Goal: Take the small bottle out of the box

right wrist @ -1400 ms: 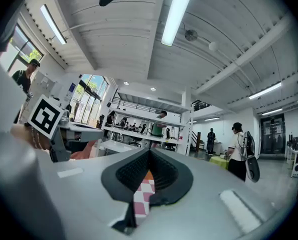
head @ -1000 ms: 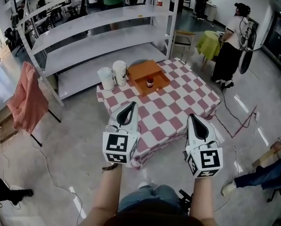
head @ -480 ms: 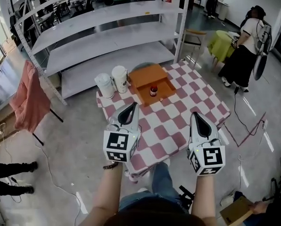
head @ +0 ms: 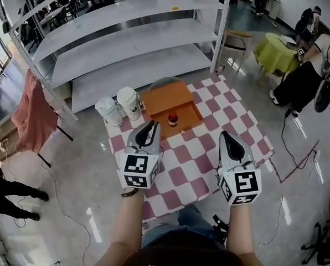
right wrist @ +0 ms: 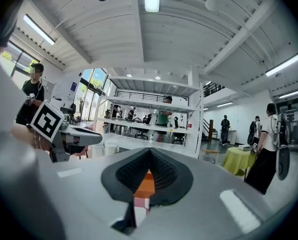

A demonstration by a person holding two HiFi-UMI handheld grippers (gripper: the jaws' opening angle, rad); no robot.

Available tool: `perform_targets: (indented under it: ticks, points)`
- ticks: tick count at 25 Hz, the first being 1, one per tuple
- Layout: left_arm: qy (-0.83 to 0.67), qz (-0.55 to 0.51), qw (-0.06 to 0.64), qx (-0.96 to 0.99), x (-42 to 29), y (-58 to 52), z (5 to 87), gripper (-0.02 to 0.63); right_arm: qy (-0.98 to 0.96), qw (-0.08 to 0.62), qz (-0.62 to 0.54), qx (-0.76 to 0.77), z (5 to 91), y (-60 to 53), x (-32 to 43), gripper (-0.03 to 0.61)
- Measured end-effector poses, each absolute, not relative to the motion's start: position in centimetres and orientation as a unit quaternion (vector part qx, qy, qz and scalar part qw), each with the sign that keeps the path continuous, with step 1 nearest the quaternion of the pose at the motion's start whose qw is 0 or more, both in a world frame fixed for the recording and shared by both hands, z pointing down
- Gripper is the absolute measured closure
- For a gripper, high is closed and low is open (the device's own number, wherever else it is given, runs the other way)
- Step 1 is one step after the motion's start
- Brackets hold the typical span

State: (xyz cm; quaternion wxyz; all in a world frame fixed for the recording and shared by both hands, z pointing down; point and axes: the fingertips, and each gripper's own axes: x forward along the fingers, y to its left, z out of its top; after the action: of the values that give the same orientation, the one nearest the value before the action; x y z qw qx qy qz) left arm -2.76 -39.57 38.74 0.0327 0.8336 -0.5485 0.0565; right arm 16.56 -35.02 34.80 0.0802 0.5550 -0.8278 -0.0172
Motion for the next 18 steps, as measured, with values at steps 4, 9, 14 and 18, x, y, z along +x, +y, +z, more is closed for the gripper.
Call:
perform_targets:
  ticks: [4,9,14,18]
  points:
    - [-0.558,0.08,0.057,0.824,-2.0,-42.6,40.8,0.532,-0.836,0.092,0.002,0.541,36.2,-38.4,17.5,0.577]
    - [-0.563,0.106,0.08,0.816,-0.8,-46.2,44.3,0.497,-0.846,0.103,0.025,0.523,38.8,-42.5,18.8,0.577]
    - [-0.561,0.139,0.095,0.811,0.2,-48.5,47.5,0.456,-0.847,0.113,0.049,0.518,41.4,-45.0,19.8,0.577]
    - [-0.55,0.171,0.108,0.81,0.9,-49.5,49.9,0.456,-0.845,0.121,0.071,0.515,43.2,-46.0,20.0,0.577]
